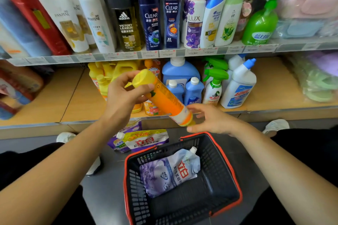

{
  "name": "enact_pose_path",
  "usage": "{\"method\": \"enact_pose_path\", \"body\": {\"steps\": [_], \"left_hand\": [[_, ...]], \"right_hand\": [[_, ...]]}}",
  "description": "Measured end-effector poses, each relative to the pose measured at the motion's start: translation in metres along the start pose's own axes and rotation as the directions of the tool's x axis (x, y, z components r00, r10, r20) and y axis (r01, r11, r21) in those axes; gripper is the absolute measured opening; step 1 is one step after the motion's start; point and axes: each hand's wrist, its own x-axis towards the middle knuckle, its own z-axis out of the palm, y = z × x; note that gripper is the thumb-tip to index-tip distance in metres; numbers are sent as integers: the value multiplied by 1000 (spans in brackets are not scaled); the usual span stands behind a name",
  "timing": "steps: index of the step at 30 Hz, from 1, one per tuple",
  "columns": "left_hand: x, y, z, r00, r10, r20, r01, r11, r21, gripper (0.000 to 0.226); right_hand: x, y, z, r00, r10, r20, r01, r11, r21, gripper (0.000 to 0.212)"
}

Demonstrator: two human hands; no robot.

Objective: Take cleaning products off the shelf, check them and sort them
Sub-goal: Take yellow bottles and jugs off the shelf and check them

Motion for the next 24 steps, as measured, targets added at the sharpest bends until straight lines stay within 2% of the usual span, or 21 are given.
{"method": "enact_pose_path", "body": {"steps": [1,3,5,8,13,15,17,18,21,24], "left_hand": [[1,0,-2,1000,-18,-20,17,999,-43,46],[4,-2,-8,998,-54,-42,48,990,-130,34],[6,-6,-17,995,-94,-45,83,975,-207,29],[11,-17,-36,982,-186,-41,165,938,-305,31],[7,-46,-72,916,-394,-78,343,869,-357,43],[2,-62,-86,880,-473,-33,455,862,-226,41],[-2,-80,-97,857,-515,-25,516,856,38,30],[-3,-89,-102,863,-504,-35,503,850,159,21],[-4,-109,-117,915,-403,-36,381,828,411,4],[-3,-119,-133,954,-296,51,187,718,671,3]], "right_hand": [[2,4,2,1000,-1,5,1,1000,10,61],[6,8,7,999,-33,-22,37,985,171,48],[11,8,10,995,-71,-67,88,949,302,46],[19,2,8,981,-88,-172,152,900,408,48],[38,-12,7,941,-75,-329,229,858,460,35],[47,-20,6,909,-112,-402,275,886,373,20],[57,-31,5,875,-154,-458,287,929,235,9],[61,-38,5,860,-187,-475,283,949,139,10],[74,-56,9,832,-325,-450,299,945,-129,23],[90,-64,21,861,-354,-364,252,920,-298,28]]}}
